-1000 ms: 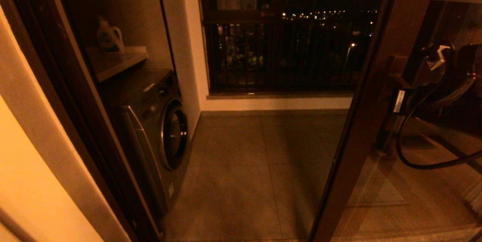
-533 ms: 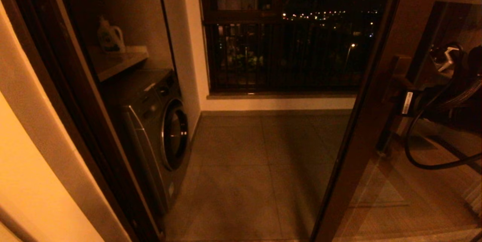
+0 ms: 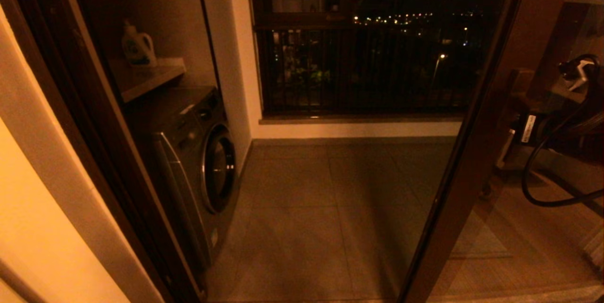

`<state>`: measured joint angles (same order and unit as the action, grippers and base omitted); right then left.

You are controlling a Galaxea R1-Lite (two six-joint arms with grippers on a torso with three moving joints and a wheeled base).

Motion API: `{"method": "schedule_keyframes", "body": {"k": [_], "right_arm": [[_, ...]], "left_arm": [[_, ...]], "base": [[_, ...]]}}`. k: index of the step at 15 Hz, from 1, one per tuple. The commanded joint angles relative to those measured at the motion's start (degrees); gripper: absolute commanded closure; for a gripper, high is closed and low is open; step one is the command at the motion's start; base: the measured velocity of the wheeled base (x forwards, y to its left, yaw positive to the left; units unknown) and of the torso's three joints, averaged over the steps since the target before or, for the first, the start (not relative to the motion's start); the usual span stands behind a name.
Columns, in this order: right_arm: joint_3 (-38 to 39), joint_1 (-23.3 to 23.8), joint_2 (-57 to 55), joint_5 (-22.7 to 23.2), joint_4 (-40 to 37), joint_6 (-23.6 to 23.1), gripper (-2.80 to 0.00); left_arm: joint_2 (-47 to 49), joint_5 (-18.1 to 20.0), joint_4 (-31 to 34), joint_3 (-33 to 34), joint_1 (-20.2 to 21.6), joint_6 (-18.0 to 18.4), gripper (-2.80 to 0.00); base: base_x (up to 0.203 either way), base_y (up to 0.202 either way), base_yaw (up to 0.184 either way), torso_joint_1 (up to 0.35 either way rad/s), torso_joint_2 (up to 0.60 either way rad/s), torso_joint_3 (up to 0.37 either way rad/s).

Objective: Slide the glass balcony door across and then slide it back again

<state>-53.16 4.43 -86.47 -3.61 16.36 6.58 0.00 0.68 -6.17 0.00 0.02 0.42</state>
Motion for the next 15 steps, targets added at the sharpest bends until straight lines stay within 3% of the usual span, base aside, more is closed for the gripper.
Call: {"method": "schedule_keyframes", "body": {"k": [1, 6, 11, 15], "right_arm": [[-0.1, 0.0, -0.1, 0.5, 0.2, 0.0, 0.0], [0.0, 0.1, 2.3, 1.2, -0.2, -0.4, 0.0], [2.9, -0.8, 10.7, 2.8, -3.7, -3.9, 0.0], [3.9, -0.8, 22.0, 2.2, -13.7, -4.2, 0.0]], "left_arm": [[0.1, -0.1, -0.1, 2.3, 0.0, 0.0, 0.0], [0.1, -0.2, -0.1, 2.3, 0.1, 0.0, 0.0], [0.1, -0.2, -0.2, 2.3, 0.1, 0.0, 0.0], [0.1, -0.1, -0.1, 2.3, 0.1, 0.1, 0.0]], "base": [[0.0, 0.0, 0.0, 0.0, 0.0, 0.0], [0.0, 0.0, 0.0, 0.0, 0.0, 0.0], [0.0, 0.0, 0.0, 0.0, 0.0, 0.0], [0.0, 0.0, 0.0, 0.0, 0.0, 0.0]]}}
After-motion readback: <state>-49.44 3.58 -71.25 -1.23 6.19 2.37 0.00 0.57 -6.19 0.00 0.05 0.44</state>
